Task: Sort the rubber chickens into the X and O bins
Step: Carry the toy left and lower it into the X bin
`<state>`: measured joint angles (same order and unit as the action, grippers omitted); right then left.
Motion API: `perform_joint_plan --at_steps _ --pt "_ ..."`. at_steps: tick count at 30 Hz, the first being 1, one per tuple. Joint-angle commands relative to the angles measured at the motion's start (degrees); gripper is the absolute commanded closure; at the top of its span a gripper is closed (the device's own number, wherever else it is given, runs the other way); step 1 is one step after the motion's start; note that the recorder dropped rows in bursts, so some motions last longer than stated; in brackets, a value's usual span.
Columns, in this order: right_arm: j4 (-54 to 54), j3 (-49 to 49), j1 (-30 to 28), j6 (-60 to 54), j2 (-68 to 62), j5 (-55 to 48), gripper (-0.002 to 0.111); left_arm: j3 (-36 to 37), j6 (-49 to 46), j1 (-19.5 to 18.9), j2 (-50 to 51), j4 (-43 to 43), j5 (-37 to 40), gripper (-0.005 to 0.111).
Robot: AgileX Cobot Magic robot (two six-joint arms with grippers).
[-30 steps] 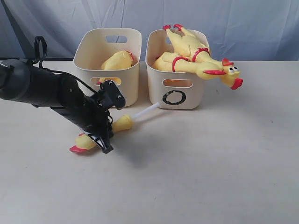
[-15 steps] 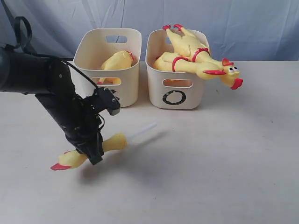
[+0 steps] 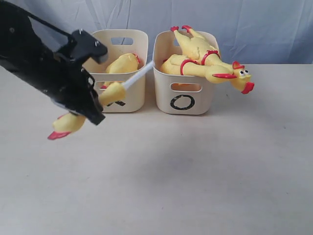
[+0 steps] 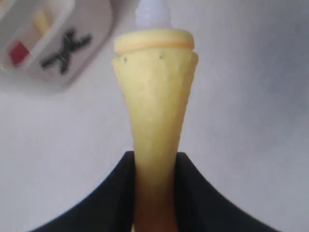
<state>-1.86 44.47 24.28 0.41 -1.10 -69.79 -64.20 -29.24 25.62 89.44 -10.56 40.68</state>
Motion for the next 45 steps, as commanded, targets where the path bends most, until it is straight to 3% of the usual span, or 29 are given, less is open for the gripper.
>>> perform_joint_plan --at_steps 1,11,14,28,34,42,45 --pt "0.0 -0.3 -0.2 -0.4 0.2 -0.2 0.109 -2.3 1.1 0.2 -1.1 0.3 -13.9 0.107" --pt "-0.6 -0.3 -0.2 -0.4 0.2 -0.2 0.109 -5.2 1.1 -1.4 4.3 0.0 -41.4 0.107" --pt "-1.8 -0.3 -0.2 -0.4 0.2 -0.2 0.109 -6.5 1.1 -2.1 7.7 -0.2 -45.9 0.107" --pt "-1.9 -0.3 -0.2 -0.4 0.2 0.2 0.109 -20.4 1.1 -4.6 24.4 -0.1 -48.2 0.107" --pt "-1.9 -0.3 -0.2 -0.4 0.2 0.7 0.109 -24.7 1.1 -6.3 29.5 -0.1 -42.9 0.107" --pt "-1.9 -0.3 -0.2 -0.4 0.2 1.1 0.109 -25.1 1.1 -7.6 31.8 -0.2 -38.7 0.107" --pt "-1.9 -0.3 -0.2 -0.4 0.2 1.1 0.109 -25.1 1.1 -8.1 31.8 -0.1 -36.6 0.098"
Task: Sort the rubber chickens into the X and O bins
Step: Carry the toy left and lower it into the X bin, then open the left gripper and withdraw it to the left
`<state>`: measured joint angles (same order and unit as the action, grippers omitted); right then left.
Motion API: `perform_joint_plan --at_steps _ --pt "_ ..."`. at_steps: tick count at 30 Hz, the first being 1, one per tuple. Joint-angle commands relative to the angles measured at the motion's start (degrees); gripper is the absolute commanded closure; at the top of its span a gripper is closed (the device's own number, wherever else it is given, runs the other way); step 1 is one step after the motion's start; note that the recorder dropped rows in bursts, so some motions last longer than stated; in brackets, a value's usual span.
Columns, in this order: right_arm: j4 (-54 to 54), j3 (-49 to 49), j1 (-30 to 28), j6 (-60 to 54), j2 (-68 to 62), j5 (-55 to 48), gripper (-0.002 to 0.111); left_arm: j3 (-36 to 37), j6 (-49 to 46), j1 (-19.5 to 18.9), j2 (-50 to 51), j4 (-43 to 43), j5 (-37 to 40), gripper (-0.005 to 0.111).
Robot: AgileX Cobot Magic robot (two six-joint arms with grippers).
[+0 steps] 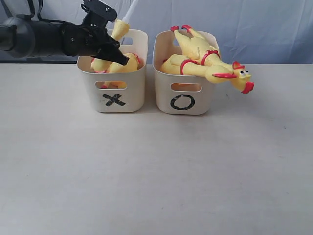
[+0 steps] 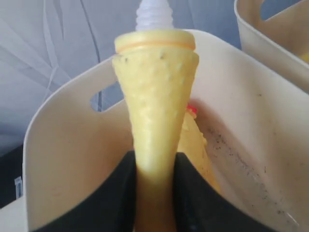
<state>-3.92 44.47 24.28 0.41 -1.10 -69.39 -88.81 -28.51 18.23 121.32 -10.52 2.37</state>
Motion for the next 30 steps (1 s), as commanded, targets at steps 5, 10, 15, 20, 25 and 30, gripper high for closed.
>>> perform_joint_plan --at_steps 5,10,15,20,25,30 --pt "0.2 -0.3 -0.2 -0.4 0.2 0.7 0.109 -0.5 0.4 -1.4 -0.1 -0.1 2.6 0.068" --pt "0.2 -0.3 -0.2 -0.4 0.2 0.7 0.109 -0.5 0.4 -1.4 -0.1 -0.2 2.6 0.049" --pt "0.2 -0.3 -0.2 -0.4 0.2 0.7 0.109 -0.5 0.5 -1.4 -0.2 -0.3 2.7 0.047" --pt "0.2 -0.3 -0.2 -0.4 0.2 0.7 0.109 -0.5 0.5 -1.4 -2.0 -0.3 4.9 0.047" --pt "0.2 -0.3 -0.2 -0.4 0.2 0.7 0.109 -0.5 0.5 -1.4 -5.6 -0.1 10.2 0.047" --pt "0.2 -0.3 -0.2 -0.4 0.2 0.6 0.109 -0.5 0.5 -1.4 -10.5 0.1 19.3 0.068"
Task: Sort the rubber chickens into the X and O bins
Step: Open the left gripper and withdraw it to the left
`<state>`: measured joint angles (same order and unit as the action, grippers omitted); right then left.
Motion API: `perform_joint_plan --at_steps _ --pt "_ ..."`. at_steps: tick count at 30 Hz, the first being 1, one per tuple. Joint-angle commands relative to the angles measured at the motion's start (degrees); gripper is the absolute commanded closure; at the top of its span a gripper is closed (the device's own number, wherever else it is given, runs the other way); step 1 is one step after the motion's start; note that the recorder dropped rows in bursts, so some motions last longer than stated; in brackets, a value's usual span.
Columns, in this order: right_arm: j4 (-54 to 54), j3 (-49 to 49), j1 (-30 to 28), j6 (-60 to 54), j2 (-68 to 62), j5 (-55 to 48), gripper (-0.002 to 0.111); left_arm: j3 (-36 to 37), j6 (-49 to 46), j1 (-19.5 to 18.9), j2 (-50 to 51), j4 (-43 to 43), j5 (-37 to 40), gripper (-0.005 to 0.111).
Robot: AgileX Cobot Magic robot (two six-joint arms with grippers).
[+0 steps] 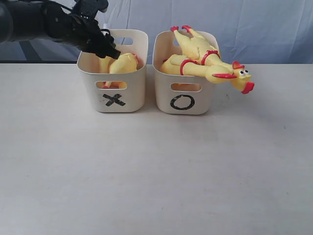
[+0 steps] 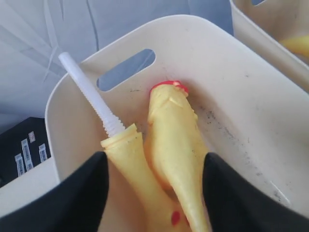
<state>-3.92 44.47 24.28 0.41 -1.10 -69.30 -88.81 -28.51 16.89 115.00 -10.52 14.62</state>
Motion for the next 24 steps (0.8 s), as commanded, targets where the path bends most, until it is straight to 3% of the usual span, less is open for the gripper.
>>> perform_joint_plan --at_steps 1,5,11,24 --pt "0.2 -0.3 -0.2 -0.4 0.2 0.5 0.109 -0.5 0.5 0.0 -5.2 0.6 9.5 0.077" --pt "0.2 -0.3 -0.2 -0.4 0.2 0.2 0.109 -0.5 0.5 0.0 -8.5 2.1 18.3 0.105" --pt "0.2 -0.3 -0.2 -0.4 0.2 0.4 0.109 2.8 0.4 0.0 -14.1 2.0 22.6 0.106" --pt "0.2 -0.3 -0.2 -0.4 0.2 0.4 0.109 19.3 1.7 0.0 -28.2 -0.4 18.7 0.106"
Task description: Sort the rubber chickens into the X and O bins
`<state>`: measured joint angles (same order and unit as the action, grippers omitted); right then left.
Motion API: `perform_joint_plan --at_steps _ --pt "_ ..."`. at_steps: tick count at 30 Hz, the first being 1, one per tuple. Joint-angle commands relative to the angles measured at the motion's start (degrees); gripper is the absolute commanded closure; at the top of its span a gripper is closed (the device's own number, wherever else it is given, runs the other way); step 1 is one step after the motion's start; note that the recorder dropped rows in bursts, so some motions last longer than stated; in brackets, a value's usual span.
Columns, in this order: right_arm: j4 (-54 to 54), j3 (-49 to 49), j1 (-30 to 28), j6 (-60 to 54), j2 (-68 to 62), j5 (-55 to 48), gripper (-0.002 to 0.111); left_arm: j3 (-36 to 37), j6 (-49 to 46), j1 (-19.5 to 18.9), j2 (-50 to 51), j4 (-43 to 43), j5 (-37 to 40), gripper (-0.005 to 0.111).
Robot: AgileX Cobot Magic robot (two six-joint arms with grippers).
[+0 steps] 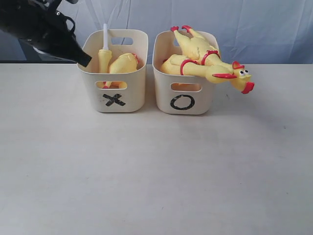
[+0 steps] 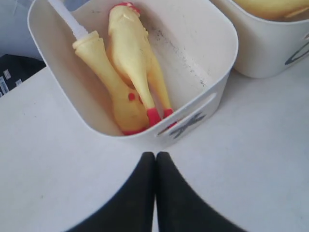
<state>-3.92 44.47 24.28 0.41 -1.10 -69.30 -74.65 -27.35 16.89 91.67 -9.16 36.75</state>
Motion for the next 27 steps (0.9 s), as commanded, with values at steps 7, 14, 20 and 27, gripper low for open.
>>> perform_joint_plan --at_steps 7,14,20,27 --pt "0.2 -0.3 -0.2 -0.4 0.2 0.4 0.109 17.6 0.5 0.0 -17.9 -3.4 -7.6 0.106" --pt "0.2 -0.3 -0.3 -0.4 0.3 0.2 0.109 30.7 0.5 0.0 -35.8 -5.8 -9.7 0.106" --pt "2.8 -0.1 -0.4 -0.4 1.1 -0.7 0.109 33.0 0.5 0.0 -48.0 -7.5 -3.6 0.106" --pt "-2.3 -0.1 -4.2 -0.4 1.1 -0.7 0.109 33.0 0.4 0.0 -54.9 -6.3 -0.6 0.106"
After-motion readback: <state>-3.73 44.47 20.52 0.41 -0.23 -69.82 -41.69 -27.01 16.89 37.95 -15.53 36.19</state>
